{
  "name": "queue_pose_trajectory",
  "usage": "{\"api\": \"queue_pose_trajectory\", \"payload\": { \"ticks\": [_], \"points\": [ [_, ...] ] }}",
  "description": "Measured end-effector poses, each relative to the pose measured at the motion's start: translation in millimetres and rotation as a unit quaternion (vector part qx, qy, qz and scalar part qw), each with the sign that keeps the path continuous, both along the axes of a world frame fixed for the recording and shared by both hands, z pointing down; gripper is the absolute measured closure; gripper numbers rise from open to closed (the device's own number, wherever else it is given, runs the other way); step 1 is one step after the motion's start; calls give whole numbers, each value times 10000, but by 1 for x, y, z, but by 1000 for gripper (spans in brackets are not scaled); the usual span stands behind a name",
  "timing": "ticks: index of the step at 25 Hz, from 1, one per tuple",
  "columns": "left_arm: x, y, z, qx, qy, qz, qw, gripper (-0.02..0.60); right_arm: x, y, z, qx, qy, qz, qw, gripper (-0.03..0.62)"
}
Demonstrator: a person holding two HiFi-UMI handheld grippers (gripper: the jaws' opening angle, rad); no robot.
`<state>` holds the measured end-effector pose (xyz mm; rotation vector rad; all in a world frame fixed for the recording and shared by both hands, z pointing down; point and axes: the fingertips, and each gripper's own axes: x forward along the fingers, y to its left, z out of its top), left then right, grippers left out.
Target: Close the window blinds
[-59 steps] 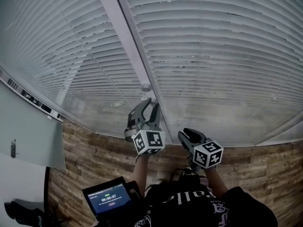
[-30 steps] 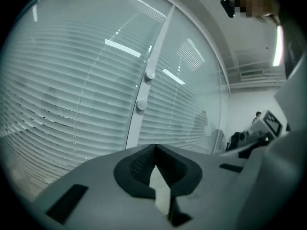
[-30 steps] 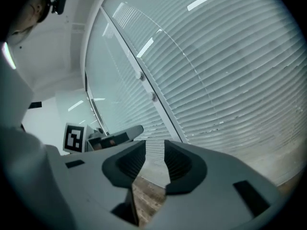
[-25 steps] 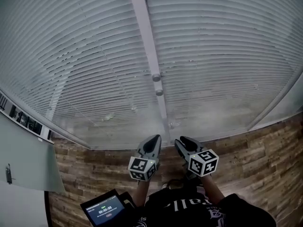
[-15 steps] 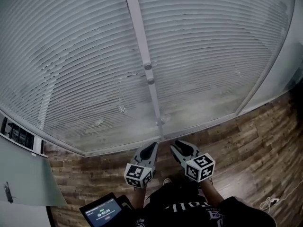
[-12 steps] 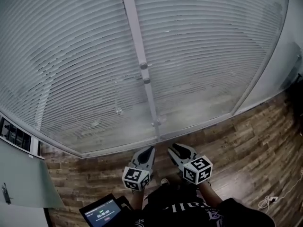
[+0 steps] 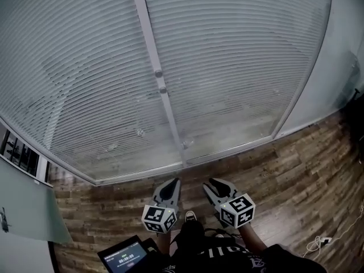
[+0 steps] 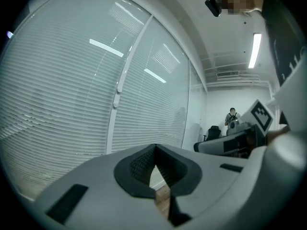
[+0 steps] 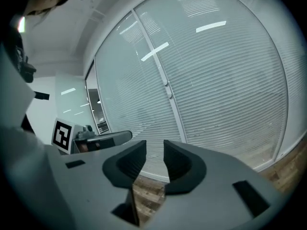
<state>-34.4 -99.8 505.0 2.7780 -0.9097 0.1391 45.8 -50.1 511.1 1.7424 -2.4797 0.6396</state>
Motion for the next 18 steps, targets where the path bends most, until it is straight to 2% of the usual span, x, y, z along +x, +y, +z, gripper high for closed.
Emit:
{"api": "queue_pose_trajectory", "payload": {
  "ticks": [5, 7, 9, 13, 18],
  "points": [
    [19, 90, 0, -177, 346, -184, 9991, 577, 24, 98, 16, -110, 180, -41, 9998, 470],
    [30, 127, 9, -255, 275, -155, 9992, 577, 32, 127, 22, -157, 174, -82, 9997, 470],
    [33, 159, 18, -271, 55, -136, 9995, 577, 35, 151, 26, -165, 137, -142, 9997, 470],
    [19, 199, 15, -229, -2, -181, 9996, 577, 26, 184, 20, -67, 59, -201, 9998, 470],
    [-23, 217, 4, -18, -48, -507, 9987, 577, 0, 205, 14, 27, 20, -363, 9993, 470]
  ]
}}
